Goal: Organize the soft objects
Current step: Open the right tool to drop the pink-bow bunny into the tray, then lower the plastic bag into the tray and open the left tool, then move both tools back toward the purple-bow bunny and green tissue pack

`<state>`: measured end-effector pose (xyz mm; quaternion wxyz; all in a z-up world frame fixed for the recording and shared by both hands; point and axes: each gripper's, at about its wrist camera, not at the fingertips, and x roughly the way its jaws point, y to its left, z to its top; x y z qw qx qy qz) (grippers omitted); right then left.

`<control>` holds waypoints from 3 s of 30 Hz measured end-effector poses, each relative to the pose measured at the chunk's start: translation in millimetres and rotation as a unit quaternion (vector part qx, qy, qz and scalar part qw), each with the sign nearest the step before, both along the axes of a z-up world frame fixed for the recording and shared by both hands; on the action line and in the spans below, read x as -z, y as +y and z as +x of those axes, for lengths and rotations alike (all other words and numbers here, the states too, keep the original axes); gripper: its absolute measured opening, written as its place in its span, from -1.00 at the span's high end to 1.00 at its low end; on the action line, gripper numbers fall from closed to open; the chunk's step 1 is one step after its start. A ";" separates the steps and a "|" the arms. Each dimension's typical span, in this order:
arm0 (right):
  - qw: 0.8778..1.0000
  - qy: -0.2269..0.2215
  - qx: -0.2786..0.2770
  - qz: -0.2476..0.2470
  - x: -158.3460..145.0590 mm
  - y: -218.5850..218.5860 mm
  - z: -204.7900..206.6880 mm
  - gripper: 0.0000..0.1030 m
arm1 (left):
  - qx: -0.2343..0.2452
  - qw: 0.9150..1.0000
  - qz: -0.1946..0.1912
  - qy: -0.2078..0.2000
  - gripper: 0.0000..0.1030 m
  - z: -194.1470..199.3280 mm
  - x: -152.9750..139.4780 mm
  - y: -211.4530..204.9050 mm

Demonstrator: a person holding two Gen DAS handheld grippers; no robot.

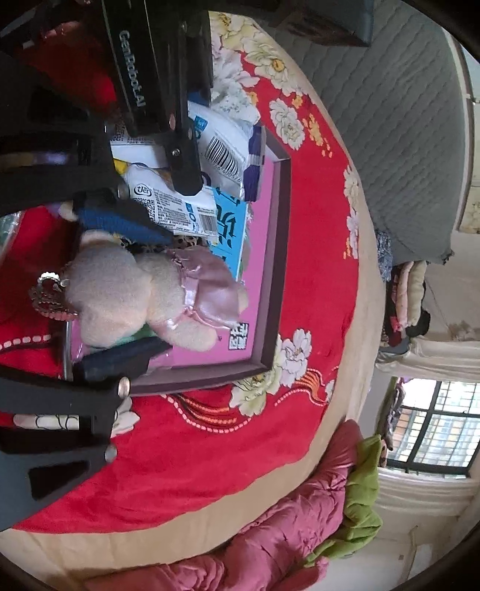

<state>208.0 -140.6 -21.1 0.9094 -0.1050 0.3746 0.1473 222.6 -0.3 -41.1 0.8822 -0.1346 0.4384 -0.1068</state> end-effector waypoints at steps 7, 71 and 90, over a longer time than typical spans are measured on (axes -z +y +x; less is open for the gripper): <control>0.999 -0.027 0.026 0.002 -17.8 -17.4 -12.7 -0.28 | 0.002 1.000 0.001 -0.001 0.23 0.8 0.4 -1.9; 0.995 -0.088 0.043 0.032 -86.3 -44.4 -82.8 -0.42 | -0.060 0.995 0.009 -0.080 -0.29 -77.9 -78.1 42.6; 0.996 -0.070 0.017 0.053 -84.0 -39.3 -131.3 -0.43 | -0.033 0.996 0.053 -0.056 -0.29 -136.9 -79.9 19.3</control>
